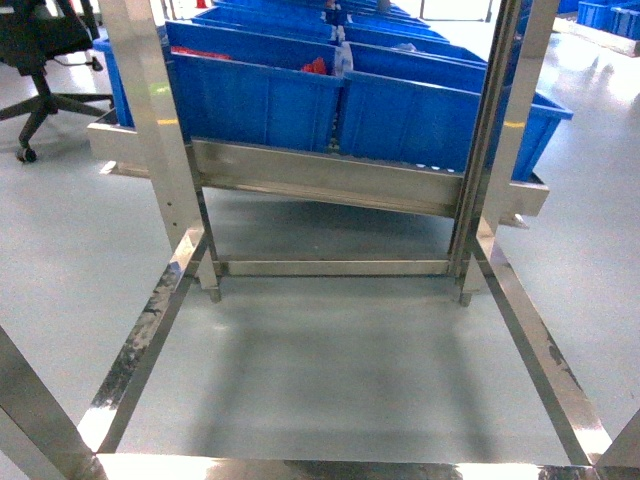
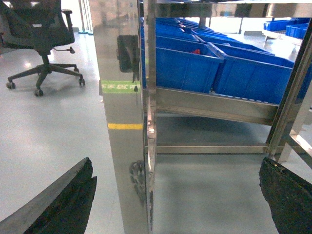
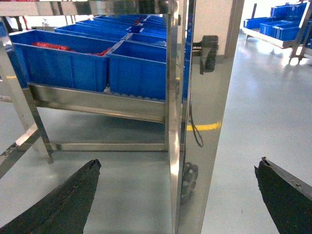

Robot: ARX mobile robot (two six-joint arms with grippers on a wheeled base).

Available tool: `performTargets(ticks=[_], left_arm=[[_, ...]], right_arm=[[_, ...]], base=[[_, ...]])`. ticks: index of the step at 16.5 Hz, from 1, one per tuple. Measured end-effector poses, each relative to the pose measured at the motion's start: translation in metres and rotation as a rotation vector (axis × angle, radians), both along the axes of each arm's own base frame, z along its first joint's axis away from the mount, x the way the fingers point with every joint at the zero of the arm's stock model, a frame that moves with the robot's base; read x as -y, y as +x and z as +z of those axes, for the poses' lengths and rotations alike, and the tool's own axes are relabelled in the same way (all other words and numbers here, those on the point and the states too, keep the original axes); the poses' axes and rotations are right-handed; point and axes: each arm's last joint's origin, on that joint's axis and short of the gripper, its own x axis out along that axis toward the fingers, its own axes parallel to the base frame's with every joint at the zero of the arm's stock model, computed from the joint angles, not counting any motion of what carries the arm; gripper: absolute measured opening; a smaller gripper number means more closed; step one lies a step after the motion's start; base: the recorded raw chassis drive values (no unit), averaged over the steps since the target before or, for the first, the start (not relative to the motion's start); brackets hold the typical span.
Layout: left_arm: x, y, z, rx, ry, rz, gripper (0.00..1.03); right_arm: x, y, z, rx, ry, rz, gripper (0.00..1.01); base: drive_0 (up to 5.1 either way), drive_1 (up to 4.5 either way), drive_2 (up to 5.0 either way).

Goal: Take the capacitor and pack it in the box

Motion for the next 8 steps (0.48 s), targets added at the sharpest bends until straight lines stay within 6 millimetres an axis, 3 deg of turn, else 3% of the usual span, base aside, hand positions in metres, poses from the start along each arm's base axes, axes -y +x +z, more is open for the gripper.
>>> performTargets(ticks=[8], left_arm=[[0.0000,0.0000,0.0000,0.000,0.000,0.000,0.98]], right_arm=[[0.0000,0.0000,0.0000,0.000,0.000,0.000,0.98]], base=[[0.0,0.00,0.0]])
